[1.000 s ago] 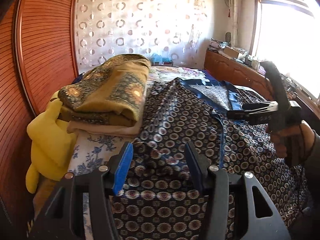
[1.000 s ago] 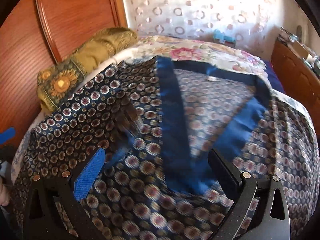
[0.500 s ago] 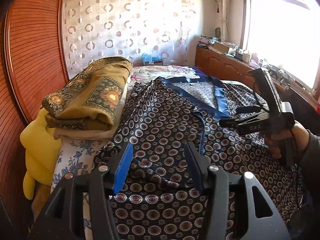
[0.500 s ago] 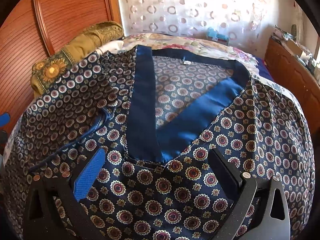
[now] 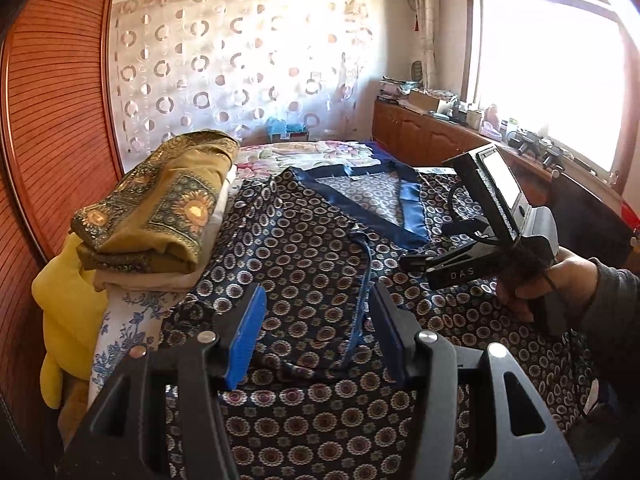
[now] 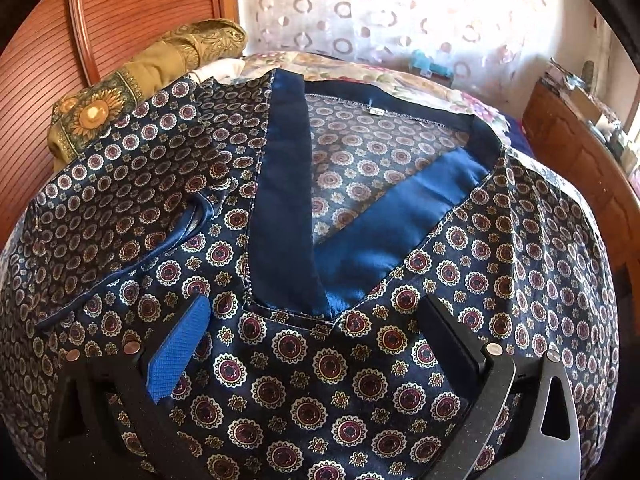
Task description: Fold small clothes
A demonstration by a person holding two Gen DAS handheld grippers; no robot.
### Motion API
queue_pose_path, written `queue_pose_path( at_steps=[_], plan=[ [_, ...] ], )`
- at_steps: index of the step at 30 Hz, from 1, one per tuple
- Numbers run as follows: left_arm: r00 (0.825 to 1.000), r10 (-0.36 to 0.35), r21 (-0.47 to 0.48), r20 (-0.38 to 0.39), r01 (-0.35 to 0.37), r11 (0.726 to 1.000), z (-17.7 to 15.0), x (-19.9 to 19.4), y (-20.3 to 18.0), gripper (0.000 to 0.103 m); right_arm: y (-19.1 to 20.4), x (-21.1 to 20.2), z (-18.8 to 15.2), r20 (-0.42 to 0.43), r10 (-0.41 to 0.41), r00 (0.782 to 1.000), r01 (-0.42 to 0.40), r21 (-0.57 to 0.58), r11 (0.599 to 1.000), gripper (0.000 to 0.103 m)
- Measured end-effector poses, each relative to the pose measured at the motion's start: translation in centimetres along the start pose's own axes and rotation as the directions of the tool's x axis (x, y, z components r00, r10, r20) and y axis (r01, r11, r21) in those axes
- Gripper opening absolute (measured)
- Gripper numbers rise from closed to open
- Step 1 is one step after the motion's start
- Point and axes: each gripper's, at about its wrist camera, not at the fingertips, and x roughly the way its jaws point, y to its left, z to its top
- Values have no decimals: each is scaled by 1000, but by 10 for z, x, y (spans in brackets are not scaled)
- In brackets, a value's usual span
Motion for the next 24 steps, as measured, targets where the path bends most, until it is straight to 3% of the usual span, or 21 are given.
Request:
queue_pose_path(
  at_steps=[10,19,24],
  plan=[
    [1000,-22,15,-21,23,1000,0,17,-19,53,-5,-10,-10,-9,9,1000,-9,-16,1000,103],
    [998,-57,31,-18,58,998,4,20,-40,53,-90,-72,-50,85,-24,996,14,105,994,101],
    [998,-67,42,-24,67,997,2,24,-50,53,-159,-102,-81,88,-99,991,79,200,976,95]
  ],
)
